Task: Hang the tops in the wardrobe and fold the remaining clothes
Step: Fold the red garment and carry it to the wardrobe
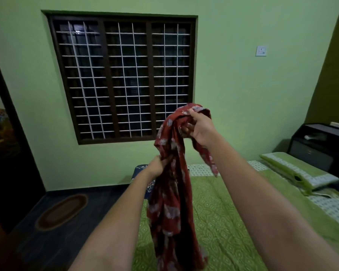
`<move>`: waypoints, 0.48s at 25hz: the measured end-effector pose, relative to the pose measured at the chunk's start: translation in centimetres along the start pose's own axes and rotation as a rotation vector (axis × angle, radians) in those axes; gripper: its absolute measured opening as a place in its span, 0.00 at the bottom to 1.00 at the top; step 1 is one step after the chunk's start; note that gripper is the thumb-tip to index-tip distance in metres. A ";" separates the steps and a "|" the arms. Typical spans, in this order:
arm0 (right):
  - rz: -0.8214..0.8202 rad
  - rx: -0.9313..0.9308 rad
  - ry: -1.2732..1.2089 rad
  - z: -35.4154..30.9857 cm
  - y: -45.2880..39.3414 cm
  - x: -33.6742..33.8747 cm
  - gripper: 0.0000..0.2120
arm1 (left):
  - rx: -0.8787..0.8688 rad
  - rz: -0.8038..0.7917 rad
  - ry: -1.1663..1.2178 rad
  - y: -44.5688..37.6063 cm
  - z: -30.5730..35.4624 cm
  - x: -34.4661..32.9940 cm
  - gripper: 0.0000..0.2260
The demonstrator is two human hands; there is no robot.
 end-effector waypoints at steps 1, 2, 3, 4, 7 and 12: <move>-0.071 -0.037 0.063 1.3 0.6 1.0 0.21 | -0.073 0.064 0.061 -0.9 1.7 -0.1 0.14; -0.118 -0.102 0.212 3.4 1.0 2.2 0.29 | -0.121 0.098 0.083 -1.7 3.6 -0.1 0.13; -0.163 -0.180 0.355 5.8 1.6 3.2 0.34 | -0.134 0.089 0.035 -2.4 5.5 -0.2 0.13; -0.218 -0.244 0.455 8.1 1.9 3.9 0.35 | -0.125 0.028 -0.051 -3.0 7.3 -0.6 0.14; -0.341 -0.345 0.462 11.3 2.3 4.3 0.33 | -0.063 -0.175 -0.393 -5.1 9.5 -2.3 0.19; -0.321 -0.322 0.003 8.6 1.6 5.2 0.20 | 0.008 0.243 -0.818 -5.0 8.0 -0.9 0.26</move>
Point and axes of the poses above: each hand's wrist, its own y-axis away from the middle knuckle, its own x-axis out of the back of the hand, z = x × y, the point moved 4 cm from there along -y, towards the middle knuckle, and after that the axes turned 12 degrees about -x, right-handed, at the moved point
